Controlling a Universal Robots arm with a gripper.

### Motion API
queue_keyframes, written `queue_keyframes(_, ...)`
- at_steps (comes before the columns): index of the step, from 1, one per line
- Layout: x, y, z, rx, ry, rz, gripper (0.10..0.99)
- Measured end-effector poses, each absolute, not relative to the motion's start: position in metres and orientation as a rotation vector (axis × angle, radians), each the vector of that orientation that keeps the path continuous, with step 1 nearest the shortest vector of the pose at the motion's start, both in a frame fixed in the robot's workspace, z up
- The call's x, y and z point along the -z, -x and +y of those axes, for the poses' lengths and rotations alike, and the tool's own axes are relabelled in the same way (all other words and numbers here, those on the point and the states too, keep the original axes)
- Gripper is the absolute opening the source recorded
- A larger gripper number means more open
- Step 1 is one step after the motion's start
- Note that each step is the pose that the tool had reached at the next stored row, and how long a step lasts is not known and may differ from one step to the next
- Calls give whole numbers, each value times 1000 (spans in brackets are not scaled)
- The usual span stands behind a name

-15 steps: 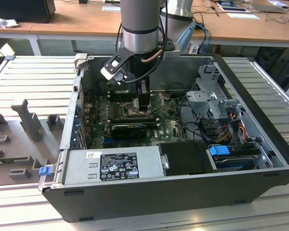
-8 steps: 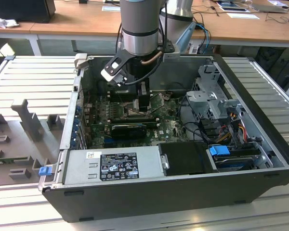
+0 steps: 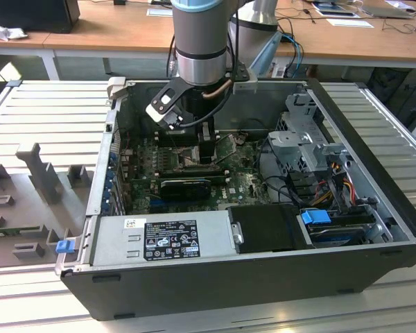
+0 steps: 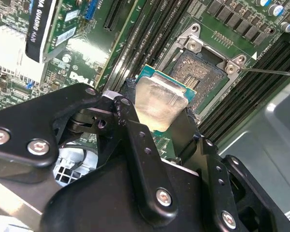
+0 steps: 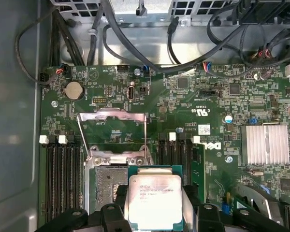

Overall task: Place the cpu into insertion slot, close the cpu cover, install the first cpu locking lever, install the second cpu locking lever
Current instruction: 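Place the cpu into insertion slot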

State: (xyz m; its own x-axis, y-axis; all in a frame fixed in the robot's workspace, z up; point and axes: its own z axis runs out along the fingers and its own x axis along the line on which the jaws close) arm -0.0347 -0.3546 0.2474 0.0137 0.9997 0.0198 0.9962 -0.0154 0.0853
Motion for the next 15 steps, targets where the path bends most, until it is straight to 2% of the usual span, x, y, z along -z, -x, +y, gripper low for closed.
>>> queue_keyframes(7, -238, 35, -337, -113, -2204, 2172, 525)
queue_keyframes(15, -226, 37, -330, -112, -2200, 2178, 525)
